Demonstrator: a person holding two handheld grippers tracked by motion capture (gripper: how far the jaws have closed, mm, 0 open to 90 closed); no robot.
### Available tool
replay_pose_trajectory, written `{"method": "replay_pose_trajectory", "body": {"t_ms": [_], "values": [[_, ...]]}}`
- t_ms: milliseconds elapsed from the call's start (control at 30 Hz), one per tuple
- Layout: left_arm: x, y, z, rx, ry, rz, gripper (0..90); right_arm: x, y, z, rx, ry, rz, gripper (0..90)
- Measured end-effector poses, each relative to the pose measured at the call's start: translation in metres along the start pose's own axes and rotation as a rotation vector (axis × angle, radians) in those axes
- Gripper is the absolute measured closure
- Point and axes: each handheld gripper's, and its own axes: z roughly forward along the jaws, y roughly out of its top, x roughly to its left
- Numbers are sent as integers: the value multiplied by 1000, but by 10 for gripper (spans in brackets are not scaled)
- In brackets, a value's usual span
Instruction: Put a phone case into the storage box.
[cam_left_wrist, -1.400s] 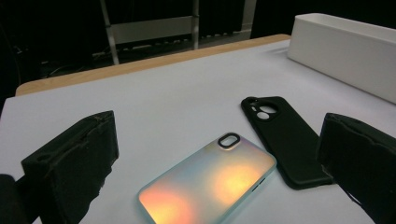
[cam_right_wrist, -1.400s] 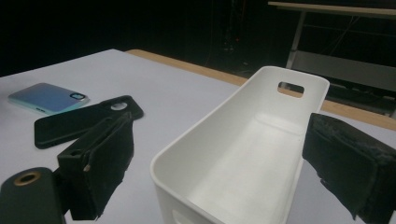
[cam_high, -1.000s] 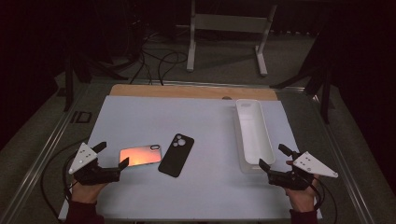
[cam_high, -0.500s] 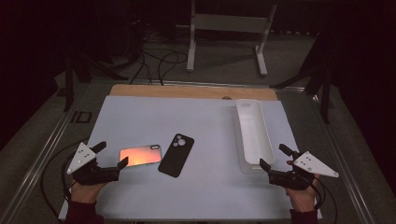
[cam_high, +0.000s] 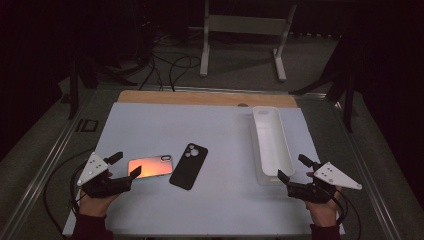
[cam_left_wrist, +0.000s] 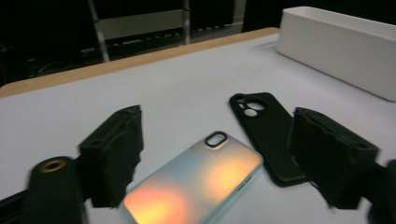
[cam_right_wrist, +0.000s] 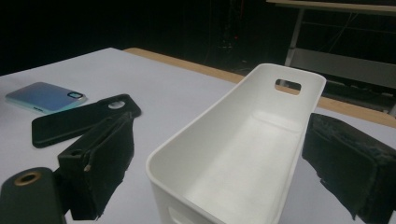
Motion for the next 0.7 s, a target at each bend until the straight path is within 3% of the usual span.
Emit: {"method": "replay_pose_trajectory", "body": {"t_ms": [100,133,167,333,467,700], "values": [[0,0,0,0,0,0,247,0,0,0,-1,-1,1,87],[-2,0,3,6,-33,13,247,0,0,0,-1,-1,1,87],[-3,0,5,10,-41,12,348,-1,0,-1,-4,-2,2,87],[-4,-1,14,36,-81,12,433,-2,-1,-1,-4,-4,7,87],[-6,-2,20,54,-121,15,603,-2,0,-1,-6,-5,5,87],[-12,-6,31,84,-157,27,808,-2,-1,-1,-5,-9,6,87]]}}
